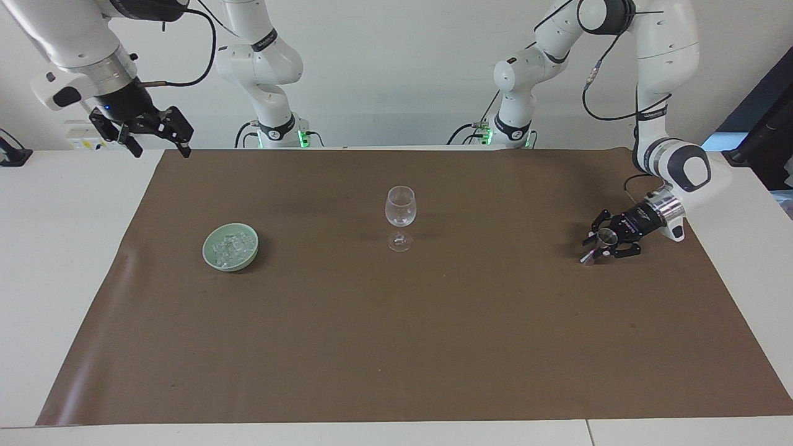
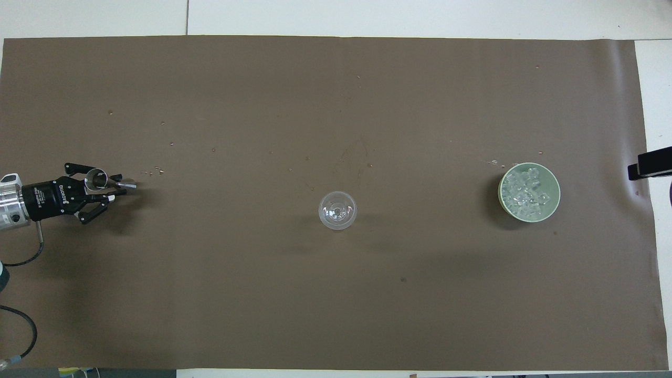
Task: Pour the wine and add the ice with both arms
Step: 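Close the left gripper around the silver jigger cup and lift it, then carry the silver jigger with the left gripper over the clear glass, then tilt the silver jigger with the left gripper to pour into the glass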
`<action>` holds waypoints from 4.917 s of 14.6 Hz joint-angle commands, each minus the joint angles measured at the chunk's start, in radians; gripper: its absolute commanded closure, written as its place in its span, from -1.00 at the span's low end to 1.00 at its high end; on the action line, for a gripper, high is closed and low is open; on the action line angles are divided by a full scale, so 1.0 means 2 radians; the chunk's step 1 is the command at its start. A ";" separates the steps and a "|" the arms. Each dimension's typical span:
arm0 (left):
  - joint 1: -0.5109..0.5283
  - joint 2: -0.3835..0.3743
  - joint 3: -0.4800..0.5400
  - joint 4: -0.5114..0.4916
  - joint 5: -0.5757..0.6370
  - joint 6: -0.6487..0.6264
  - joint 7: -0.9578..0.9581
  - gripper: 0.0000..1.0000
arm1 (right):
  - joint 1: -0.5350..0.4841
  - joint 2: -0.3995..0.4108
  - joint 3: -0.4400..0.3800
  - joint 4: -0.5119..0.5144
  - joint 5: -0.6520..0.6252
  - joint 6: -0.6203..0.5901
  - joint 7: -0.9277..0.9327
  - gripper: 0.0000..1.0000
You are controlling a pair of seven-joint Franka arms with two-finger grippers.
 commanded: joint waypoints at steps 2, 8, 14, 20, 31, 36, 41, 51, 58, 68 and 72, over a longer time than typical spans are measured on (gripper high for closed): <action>0.002 -0.019 0.001 -0.018 -0.011 -0.012 0.010 1.00 | -0.007 -0.005 0.004 -0.006 0.004 0.000 -0.002 -1.00; 0.004 -0.054 0.006 -0.013 -0.009 -0.094 0.001 1.00 | -0.007 -0.005 0.004 -0.006 0.004 0.000 -0.002 -1.00; -0.063 -0.136 0.005 -0.013 -0.007 -0.101 -0.144 1.00 | -0.007 -0.005 0.004 -0.006 0.004 0.000 -0.001 -1.00; -0.169 -0.193 0.004 -0.014 -0.006 -0.082 -0.258 1.00 | -0.007 -0.005 0.004 -0.006 0.004 0.000 -0.002 -1.00; -0.379 -0.219 0.000 -0.014 0.015 0.118 -0.412 1.00 | -0.007 -0.005 0.004 -0.006 0.004 0.000 -0.002 -1.00; -0.422 -0.217 -0.002 -0.012 0.098 0.121 -0.428 1.00 | -0.007 -0.005 0.004 -0.006 0.004 0.000 -0.001 -1.00; -0.448 -0.211 -0.005 0.000 0.182 0.124 -0.463 1.00 | -0.007 -0.005 0.004 -0.006 0.004 0.000 -0.002 -1.00; -0.505 -0.192 -0.009 0.024 0.354 0.196 -0.584 1.00 | -0.007 -0.005 0.004 -0.006 0.004 0.000 -0.002 -1.00; -0.530 -0.185 -0.013 0.029 0.459 0.204 -0.640 1.00 | -0.007 -0.005 0.004 -0.006 0.004 0.000 -0.002 -1.00; -0.558 -0.186 -0.014 0.031 0.588 0.202 -0.688 1.00 | -0.007 -0.005 0.004 -0.006 0.004 0.000 -0.002 -1.00; -0.569 -0.187 -0.014 0.032 0.628 0.201 -0.688 1.00 | -0.007 -0.005 0.004 -0.006 0.004 0.000 -0.002 -1.00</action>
